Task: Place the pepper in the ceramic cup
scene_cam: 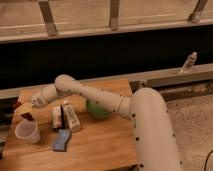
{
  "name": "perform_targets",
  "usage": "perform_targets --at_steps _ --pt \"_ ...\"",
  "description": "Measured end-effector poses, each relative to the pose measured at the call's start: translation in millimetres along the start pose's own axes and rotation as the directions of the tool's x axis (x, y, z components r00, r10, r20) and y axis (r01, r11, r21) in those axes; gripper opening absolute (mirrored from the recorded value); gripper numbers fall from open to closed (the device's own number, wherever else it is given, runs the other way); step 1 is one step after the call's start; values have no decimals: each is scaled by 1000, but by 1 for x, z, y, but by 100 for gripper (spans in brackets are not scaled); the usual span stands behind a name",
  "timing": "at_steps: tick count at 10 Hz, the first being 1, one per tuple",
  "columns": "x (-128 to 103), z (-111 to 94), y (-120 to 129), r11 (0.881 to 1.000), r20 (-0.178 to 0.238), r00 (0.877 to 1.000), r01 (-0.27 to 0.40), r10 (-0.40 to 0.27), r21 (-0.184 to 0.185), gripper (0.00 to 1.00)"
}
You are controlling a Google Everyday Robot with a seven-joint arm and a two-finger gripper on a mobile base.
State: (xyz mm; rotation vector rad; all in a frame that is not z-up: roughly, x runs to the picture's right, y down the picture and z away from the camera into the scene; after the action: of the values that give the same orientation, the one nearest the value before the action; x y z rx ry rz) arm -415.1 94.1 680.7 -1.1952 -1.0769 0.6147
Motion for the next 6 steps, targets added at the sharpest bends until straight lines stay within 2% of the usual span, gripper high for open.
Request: perform_targets --at_steps 2,4,6 --pt "3 10 3 1000 -7 1000 -6 6 -21 0" --pt "13 15 5 998 -44 999 -35 33 -61 3" --pt "14 14 4 997 -46 998 -40 38 -61 3"
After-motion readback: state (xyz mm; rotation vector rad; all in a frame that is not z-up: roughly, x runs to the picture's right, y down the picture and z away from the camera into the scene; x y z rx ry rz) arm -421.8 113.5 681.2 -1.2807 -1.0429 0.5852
